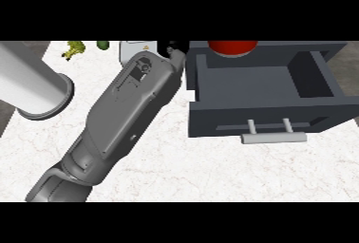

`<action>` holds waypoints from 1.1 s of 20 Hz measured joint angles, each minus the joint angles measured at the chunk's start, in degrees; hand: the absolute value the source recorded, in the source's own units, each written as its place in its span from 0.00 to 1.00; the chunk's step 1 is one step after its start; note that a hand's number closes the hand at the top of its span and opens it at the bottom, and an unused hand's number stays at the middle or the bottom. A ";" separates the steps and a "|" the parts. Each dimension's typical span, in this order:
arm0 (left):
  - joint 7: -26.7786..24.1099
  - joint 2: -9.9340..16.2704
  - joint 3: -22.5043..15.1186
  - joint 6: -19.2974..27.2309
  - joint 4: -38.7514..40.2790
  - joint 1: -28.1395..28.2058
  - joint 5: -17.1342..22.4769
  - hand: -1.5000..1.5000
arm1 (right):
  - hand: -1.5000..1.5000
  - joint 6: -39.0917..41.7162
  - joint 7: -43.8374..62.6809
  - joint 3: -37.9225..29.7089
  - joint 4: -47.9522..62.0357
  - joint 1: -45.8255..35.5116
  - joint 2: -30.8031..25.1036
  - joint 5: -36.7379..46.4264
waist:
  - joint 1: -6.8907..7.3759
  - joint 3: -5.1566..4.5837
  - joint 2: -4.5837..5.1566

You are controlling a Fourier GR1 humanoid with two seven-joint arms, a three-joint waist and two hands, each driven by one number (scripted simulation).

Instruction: Pick up the can, place it into the drawer and close the drawer

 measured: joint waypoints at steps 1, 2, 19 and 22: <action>-0.76 0.00 -0.55 0.48 1.58 -1.20 0.99 1.00 | 0.00 0.31 -0.50 0.44 0.03 0.15 0.28 0.21 | -0.25 -0.01 0.04; -1.38 -0.01 -1.05 0.59 3.04 -2.07 1.88 1.00 | 0.00 0.15 -0.02 0.27 -0.44 0.29 0.21 -0.27 | -0.37 0.00 0.06; -7.11 -0.01 -13.40 5.60 16.34 -10.94 18.59 1.00 | 0.00 -0.06 1.14 0.80 1.00 -3.07 -0.88 0.39 | -2.11 0.06 0.46; -7.38 -0.02 -15.35 6.60 18.31 -11.96 20.53 1.00 | 0.00 0.27 1.34 0.66 0.14 -2.60 -0.71 -0.30 | -2.55 0.07 0.50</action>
